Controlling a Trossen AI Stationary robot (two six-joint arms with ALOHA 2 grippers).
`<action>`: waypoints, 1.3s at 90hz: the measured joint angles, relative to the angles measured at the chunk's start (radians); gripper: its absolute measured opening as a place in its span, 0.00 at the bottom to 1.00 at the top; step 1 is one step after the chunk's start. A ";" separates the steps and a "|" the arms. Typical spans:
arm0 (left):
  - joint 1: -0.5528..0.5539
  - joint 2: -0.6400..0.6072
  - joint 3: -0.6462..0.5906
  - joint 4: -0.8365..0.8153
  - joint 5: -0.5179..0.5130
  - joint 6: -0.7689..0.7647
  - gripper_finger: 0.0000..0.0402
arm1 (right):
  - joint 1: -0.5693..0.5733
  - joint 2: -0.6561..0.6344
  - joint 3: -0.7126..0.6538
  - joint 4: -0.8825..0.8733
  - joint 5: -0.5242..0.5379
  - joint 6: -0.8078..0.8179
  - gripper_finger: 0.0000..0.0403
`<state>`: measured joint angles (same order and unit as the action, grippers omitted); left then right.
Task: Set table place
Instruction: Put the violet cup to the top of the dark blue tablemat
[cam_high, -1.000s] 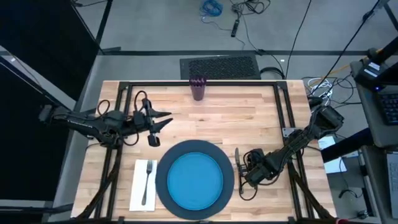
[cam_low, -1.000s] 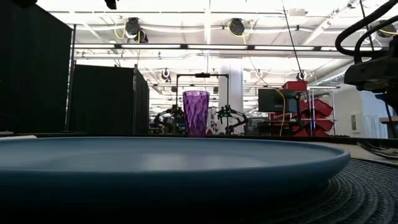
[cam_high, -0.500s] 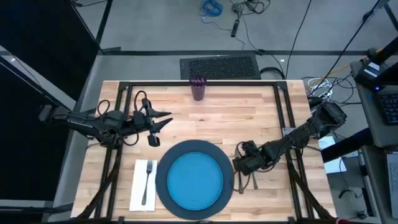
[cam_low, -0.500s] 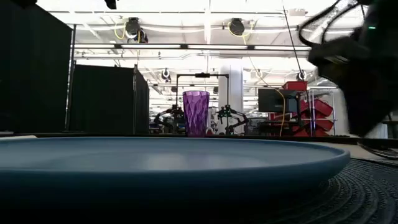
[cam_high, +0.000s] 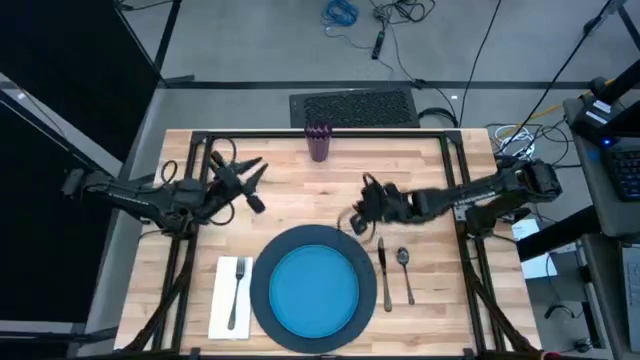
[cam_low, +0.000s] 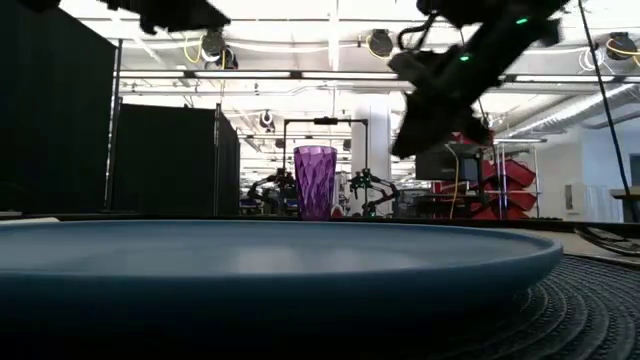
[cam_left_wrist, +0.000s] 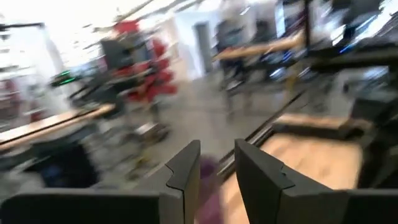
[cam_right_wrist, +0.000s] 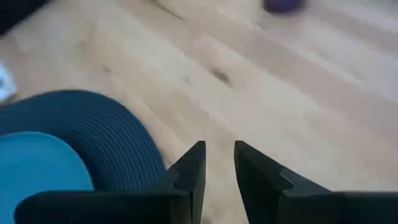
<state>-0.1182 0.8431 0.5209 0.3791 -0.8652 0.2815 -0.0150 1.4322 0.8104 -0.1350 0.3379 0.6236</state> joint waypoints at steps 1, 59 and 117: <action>0.004 0.000 0.000 -0.007 0.004 -0.006 0.21 | -0.013 0.000 0.000 0.013 -0.015 -0.020 0.18; 0.686 0.159 0.170 -0.138 0.694 -0.384 0.21 | -0.647 0.048 0.387 0.015 -0.581 -0.453 0.19; 0.773 0.511 0.282 -0.197 0.812 -0.398 0.21 | -0.673 0.526 0.935 -0.392 -0.602 -0.532 0.47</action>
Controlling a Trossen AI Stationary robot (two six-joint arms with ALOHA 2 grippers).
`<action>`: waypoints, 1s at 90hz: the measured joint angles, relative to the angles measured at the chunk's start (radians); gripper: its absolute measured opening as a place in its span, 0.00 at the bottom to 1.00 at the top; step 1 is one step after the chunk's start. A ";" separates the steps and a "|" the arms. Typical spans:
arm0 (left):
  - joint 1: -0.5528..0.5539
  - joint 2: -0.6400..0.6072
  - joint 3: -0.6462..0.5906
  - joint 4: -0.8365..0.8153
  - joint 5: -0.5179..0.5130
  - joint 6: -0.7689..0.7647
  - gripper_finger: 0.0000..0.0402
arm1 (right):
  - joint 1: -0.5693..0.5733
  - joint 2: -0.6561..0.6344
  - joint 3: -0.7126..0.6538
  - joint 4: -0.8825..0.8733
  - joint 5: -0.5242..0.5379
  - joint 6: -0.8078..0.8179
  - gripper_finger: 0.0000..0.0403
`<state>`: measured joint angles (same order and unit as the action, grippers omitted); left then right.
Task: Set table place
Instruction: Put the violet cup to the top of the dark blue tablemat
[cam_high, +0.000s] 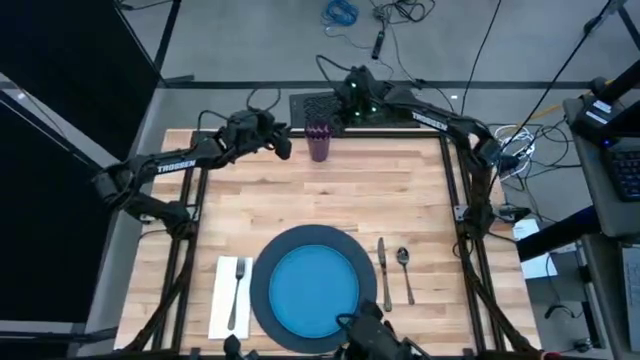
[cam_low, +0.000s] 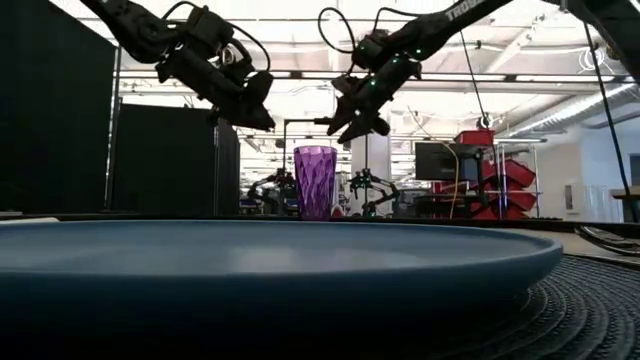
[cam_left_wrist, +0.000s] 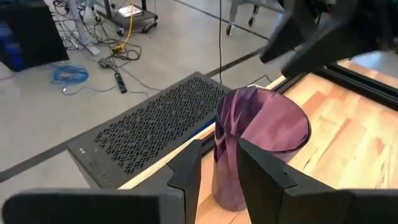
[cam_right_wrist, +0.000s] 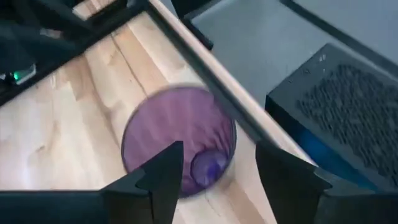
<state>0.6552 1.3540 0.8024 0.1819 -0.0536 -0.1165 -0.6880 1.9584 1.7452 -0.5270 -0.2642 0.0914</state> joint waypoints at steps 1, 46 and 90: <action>0.000 0.000 0.000 -0.001 0.000 0.000 0.21 | 0.000 0.003 0.003 -0.001 0.000 0.000 0.47; -0.008 0.008 -0.001 -0.016 -0.004 0.023 0.21 | -0.033 0.121 0.014 -0.034 -0.001 -0.052 0.46; -0.008 0.008 -0.001 -0.005 -0.007 0.027 0.21 | 0.023 0.144 0.014 -0.060 0.010 -0.126 0.01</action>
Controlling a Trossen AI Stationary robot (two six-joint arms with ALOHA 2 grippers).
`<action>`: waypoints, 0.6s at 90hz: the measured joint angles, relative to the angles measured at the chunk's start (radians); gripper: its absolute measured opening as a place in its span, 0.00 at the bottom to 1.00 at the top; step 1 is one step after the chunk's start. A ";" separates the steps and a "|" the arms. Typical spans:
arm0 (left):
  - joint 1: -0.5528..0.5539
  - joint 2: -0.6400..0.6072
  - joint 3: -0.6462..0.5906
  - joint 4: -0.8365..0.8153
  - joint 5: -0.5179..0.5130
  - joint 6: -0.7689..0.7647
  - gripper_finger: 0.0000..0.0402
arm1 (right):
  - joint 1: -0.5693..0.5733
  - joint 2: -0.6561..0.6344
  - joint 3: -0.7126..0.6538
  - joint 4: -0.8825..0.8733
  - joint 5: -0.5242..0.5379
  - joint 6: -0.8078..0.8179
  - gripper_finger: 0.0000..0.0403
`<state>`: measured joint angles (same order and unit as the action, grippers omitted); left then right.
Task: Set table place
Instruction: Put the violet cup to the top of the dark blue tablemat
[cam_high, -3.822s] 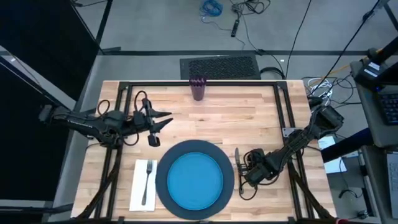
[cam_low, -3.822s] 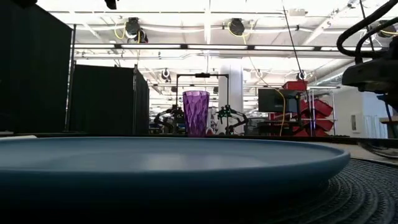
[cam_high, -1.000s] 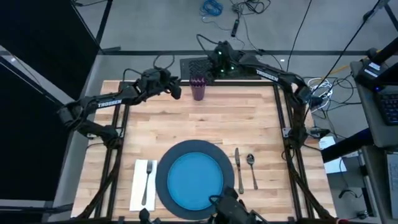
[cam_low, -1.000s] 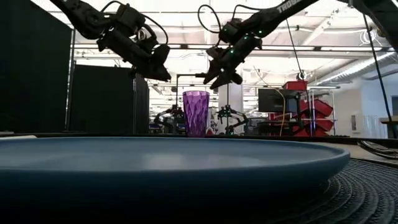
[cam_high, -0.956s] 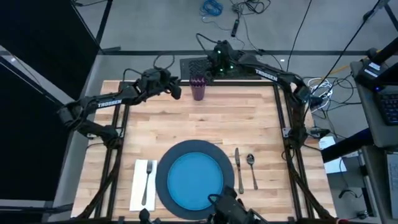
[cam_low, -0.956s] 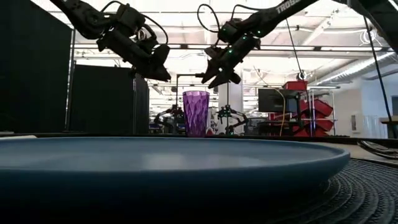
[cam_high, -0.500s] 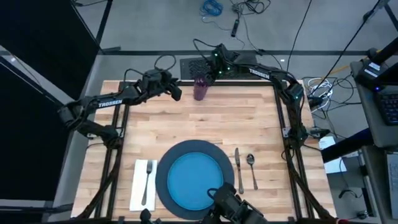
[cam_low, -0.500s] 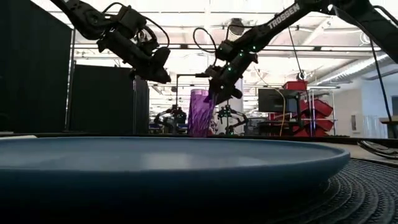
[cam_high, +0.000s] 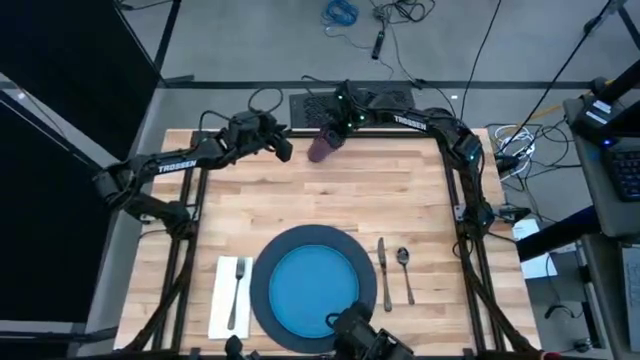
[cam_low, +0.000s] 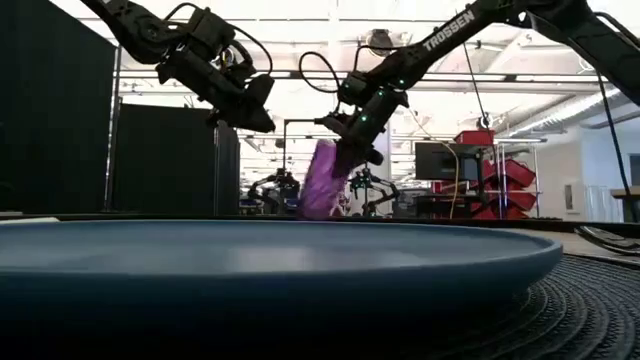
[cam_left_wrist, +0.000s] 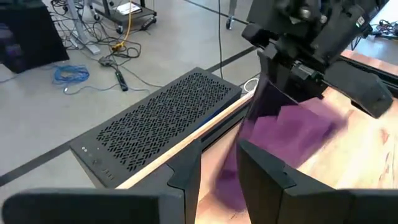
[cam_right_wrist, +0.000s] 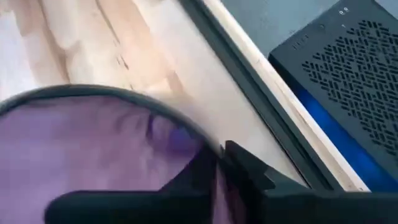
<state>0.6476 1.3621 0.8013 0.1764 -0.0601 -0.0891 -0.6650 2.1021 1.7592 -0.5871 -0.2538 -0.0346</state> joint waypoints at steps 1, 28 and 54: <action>0.000 0.000 0.000 0.000 0.000 0.000 0.21 | 0.002 -0.002 0.003 -0.007 -0.001 -0.003 0.01; -0.044 0.000 0.000 -0.004 0.058 -0.034 0.21 | 0.102 -0.019 0.360 -0.570 0.155 -0.145 0.00; -0.169 0.000 -0.001 -0.079 0.063 0.026 0.21 | 0.236 -0.041 0.451 -0.975 0.212 -0.101 0.00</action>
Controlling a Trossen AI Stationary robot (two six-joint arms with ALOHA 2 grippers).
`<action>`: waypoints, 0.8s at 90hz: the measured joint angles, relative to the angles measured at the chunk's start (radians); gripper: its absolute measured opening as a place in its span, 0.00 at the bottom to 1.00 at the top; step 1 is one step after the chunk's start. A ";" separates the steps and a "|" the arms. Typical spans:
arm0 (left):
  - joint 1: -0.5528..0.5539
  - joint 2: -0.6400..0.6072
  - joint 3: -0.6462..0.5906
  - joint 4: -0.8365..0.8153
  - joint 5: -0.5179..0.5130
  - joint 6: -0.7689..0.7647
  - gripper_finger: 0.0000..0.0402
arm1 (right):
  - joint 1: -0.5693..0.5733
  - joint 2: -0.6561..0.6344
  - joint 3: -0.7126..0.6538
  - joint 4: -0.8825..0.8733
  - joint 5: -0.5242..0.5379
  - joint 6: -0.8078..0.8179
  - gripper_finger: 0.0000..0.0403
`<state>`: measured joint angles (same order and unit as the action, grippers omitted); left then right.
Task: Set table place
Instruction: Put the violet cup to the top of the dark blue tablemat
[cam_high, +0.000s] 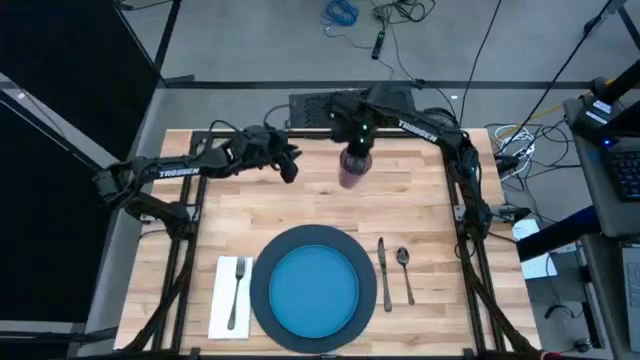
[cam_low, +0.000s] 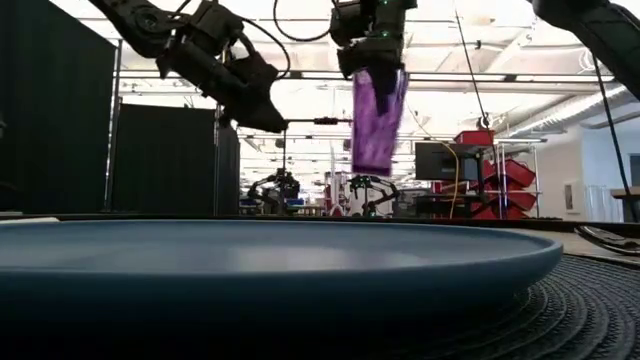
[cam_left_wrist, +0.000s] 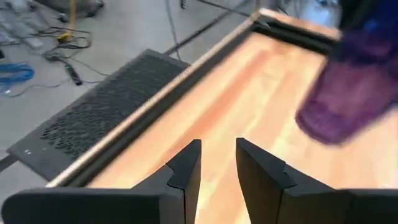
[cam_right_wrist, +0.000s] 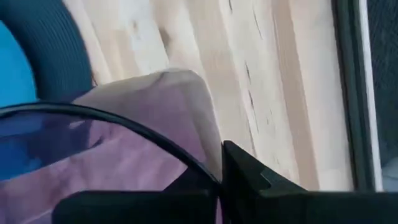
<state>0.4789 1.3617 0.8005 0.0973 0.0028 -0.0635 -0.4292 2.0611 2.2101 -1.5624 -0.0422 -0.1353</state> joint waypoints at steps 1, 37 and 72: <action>-0.005 0.000 0.000 -0.001 0.000 0.000 0.21 | 0.004 -0.004 -0.006 0.006 -0.004 0.005 0.00; -0.108 -0.086 -0.004 -0.108 -0.089 0.071 0.21 | 0.097 -0.342 -0.584 0.196 -0.041 0.165 0.00; -0.156 -0.183 -0.004 -0.091 -0.090 0.073 0.21 | 0.112 -0.491 -0.995 0.525 -0.090 0.321 0.00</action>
<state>0.3229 1.1782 0.7963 0.0065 -0.0873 0.0093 -0.3172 1.5703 1.2152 -1.0378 -0.1318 0.1852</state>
